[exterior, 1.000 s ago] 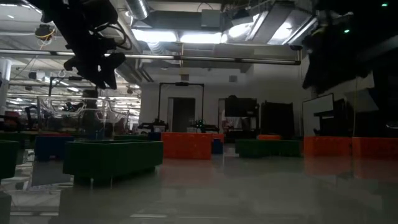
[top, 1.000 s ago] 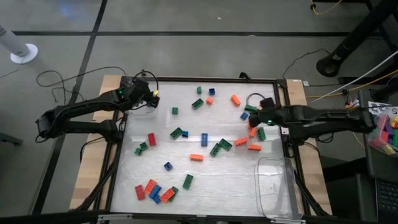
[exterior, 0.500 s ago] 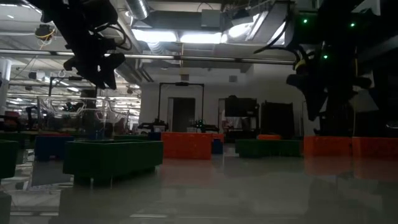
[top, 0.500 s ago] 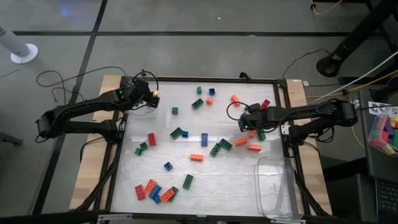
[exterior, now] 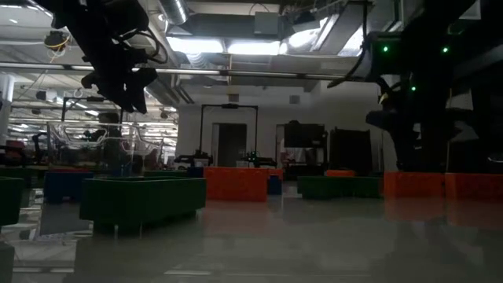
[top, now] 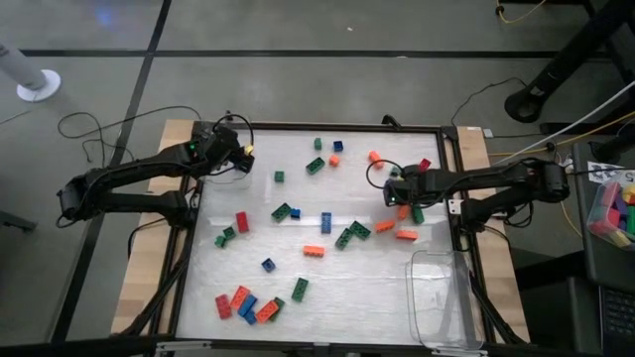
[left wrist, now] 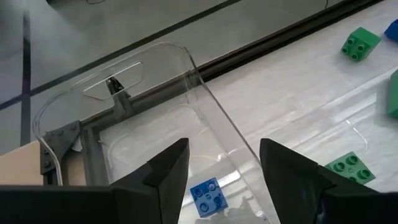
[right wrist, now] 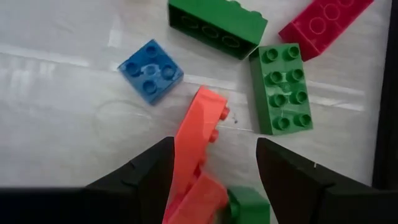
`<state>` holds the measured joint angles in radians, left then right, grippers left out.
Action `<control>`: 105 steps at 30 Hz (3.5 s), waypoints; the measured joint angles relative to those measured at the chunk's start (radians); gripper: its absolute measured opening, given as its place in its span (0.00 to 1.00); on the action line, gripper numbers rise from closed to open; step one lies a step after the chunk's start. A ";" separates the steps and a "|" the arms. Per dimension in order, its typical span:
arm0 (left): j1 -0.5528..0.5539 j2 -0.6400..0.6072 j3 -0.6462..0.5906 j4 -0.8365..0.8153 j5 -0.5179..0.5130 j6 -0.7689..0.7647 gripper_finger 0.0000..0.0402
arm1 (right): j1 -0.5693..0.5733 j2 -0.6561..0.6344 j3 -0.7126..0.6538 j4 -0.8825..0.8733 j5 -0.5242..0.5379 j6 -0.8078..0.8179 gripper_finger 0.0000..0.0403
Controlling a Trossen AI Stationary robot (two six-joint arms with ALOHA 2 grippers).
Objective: Sort blocks by size
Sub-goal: Put the 8 stud orange game piece into the bottom transparent bin, then put the 8 stud green game piece into the bottom transparent bin
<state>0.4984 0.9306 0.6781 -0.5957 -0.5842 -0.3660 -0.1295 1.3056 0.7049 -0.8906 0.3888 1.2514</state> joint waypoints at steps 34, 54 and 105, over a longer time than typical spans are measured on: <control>0.000 0.000 0.000 0.001 0.000 -0.024 0.46 | -0.087 -0.001 0.001 0.220 -0.153 -0.404 0.20; -0.001 0.000 0.000 0.001 0.000 -0.076 0.46 | 0.160 -0.001 0.355 0.005 -0.991 -0.575 0.21; -0.691 0.377 0.000 0.249 0.215 -0.080 0.46 | 1.197 -0.001 0.354 -0.181 -0.291 0.310 0.50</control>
<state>-0.1930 1.3072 0.6781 -0.3470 -0.3693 -0.4461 1.0672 1.3048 1.0592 -1.0718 0.0981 1.5619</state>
